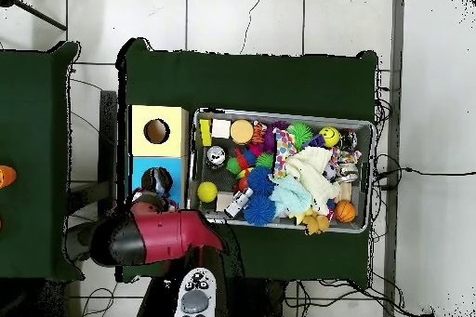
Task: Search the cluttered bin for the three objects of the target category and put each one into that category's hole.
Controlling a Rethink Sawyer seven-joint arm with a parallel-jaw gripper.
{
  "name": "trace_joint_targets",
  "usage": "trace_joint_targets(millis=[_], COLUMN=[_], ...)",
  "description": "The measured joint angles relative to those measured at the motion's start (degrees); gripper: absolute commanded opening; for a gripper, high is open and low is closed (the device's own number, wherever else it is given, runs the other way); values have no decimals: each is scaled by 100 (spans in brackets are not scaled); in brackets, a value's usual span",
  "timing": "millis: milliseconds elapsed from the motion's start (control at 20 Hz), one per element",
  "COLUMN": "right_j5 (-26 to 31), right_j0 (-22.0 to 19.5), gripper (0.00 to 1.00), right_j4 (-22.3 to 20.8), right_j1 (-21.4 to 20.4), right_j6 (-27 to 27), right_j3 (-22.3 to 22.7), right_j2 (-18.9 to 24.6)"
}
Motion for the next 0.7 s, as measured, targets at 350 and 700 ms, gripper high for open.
trace_joint_targets(millis=[350,700], right_j5=[-7,5], right_j0=[91,332], gripper=[100,100], right_j4=[6,0], right_j1=[28,106], right_j6=[0,0], right_j3=[-62,-207], right_j2=[-61,-223])
